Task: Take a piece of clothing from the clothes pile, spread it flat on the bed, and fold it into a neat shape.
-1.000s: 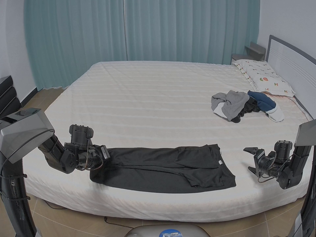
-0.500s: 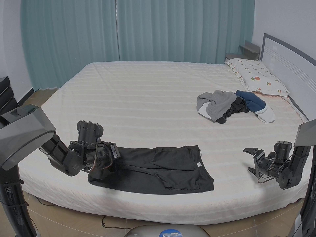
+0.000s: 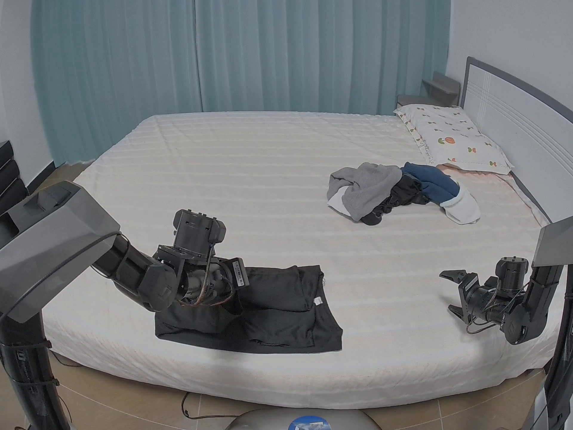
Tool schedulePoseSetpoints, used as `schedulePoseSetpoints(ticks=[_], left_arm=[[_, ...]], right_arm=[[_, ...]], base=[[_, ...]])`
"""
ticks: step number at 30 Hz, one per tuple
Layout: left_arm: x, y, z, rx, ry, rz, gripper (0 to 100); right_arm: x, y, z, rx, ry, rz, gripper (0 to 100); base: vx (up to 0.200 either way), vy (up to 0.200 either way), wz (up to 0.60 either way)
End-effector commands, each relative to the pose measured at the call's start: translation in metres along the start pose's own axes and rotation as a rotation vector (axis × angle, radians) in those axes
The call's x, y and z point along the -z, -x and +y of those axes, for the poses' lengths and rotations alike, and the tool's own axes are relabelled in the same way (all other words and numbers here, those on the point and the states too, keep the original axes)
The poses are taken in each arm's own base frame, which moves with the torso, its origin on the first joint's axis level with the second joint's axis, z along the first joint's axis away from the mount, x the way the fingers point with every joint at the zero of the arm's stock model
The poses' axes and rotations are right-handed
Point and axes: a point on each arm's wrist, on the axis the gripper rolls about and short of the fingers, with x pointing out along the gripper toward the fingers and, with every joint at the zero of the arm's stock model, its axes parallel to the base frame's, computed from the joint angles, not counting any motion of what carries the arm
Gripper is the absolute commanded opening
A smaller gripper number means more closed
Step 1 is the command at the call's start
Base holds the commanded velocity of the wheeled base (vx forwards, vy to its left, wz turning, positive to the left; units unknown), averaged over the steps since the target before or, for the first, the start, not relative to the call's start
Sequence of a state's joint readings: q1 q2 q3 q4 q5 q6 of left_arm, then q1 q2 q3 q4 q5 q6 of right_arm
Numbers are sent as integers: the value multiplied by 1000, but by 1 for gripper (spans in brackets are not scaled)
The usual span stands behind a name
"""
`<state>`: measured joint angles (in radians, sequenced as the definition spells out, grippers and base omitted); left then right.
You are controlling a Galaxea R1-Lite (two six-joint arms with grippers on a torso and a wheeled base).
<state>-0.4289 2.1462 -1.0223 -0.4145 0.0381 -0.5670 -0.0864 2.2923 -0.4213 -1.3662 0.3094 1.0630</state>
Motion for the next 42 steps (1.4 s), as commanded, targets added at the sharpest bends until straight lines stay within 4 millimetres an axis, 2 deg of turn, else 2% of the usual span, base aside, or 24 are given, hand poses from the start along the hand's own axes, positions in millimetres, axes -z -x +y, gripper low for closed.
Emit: schedulePoseSetpoints(ticks=[1,5,10,20,21,32,33,37,42], left_arm=[[3,-11,-9,10,-14,14,0],[7,-19,-12,7,-19,28,0],[13,-31,-11,-4,-18,43,0],[16,-42,-21,-3,46,43,0],[17,-42,-21,-4,47,44,100],[23,-38,-26,-4,68,51,100],[18,-30,-29,-11,88,19,100],[16,-22,-27,-16,112,7,100],[13,-3,-18,-35,152,-9,100]], right_arm=[[0,0,-1,2,-1,2,100],[0,0,-1,2,-1,2,100],[1,0,-1,3,1,4,100],[1,0,-1,3,1,4,100],[1,0,-1,3,1,4,100],[1,0,-1,3,1,4,100],[1,0,-1,4,1,5,100],[2,0,-1,4,1,6,100],[2,0,-1,4,1,6,100]], base=[[0,-200,0],[0,-200,0],[0,0,0],[0,0,0],[0,0,0],[0,0,0],[0,0,0],[0,0,0],[0,0,0]])
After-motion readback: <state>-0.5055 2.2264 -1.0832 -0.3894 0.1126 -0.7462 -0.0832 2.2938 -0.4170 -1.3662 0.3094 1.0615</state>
